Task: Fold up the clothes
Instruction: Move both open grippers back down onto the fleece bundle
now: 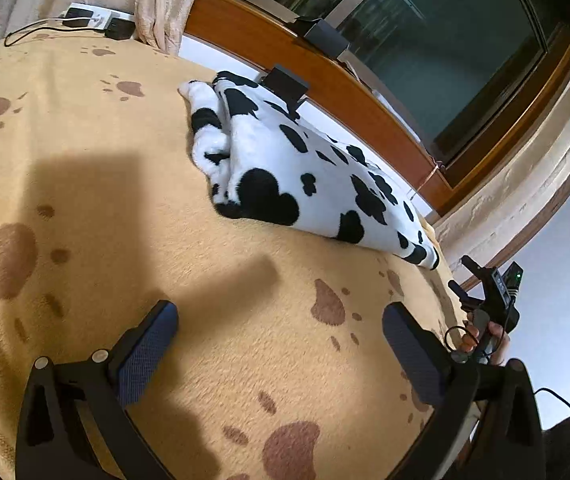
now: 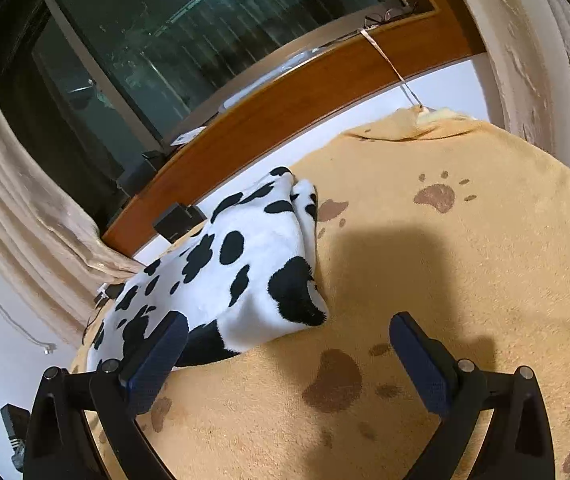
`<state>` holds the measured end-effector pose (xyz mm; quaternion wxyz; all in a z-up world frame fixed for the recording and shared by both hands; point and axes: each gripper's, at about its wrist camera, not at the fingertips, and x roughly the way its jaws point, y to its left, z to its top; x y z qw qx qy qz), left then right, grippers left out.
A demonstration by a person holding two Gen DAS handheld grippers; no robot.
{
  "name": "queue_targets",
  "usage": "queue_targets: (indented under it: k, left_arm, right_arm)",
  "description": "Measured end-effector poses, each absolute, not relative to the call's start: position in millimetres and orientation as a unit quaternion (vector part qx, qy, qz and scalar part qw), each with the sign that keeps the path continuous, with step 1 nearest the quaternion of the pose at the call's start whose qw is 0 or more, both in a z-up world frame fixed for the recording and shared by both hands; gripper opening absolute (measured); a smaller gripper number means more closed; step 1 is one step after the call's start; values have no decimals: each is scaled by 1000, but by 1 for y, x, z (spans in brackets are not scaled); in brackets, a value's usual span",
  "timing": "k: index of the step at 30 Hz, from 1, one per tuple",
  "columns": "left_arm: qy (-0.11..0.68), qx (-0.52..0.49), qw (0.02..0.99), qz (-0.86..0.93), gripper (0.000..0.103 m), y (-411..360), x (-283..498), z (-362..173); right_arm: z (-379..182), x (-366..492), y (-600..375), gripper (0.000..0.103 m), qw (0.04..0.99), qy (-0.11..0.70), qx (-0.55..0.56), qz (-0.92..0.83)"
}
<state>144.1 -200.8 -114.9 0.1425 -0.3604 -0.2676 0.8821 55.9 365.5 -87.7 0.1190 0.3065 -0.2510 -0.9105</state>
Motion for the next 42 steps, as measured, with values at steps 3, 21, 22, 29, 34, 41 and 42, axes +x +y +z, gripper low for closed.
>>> queue_targets:
  k: [3, 21, 22, 29, 34, 41, 42]
  left_arm:
    - [-251, -366, 145, 884, 103, -199, 141, -113]
    - [-270, -348, 89, 893, 103, -205, 35, -28]
    - [-278, -353, 94, 889, 103, -202, 25, -30]
    - [-296, -380, 98, 871, 103, -176, -46, -43]
    - [-264, -398, 55, 877, 103, -168, -80, -63]
    - [-171, -382, 57, 907, 103, -156, -79, -88]
    - [-163, -383, 58, 907, 103, -154, -80, -86]
  right_arm:
    - [-86, 57, 367, 102, 128, -250, 307, -909]
    - [-30, 32, 319, 102, 138, -136, 318, -928]
    - [-23, 31, 312, 102, 140, -122, 312, -932]
    - [-19, -4, 249, 102, 159, -20, 315, -936]
    - [-35, -52, 214, 102, 175, 14, 339, -924]
    - [-97, -101, 214, 103, 167, 34, 414, -894]
    - [-102, -97, 214, 103, 174, 47, 404, -897]
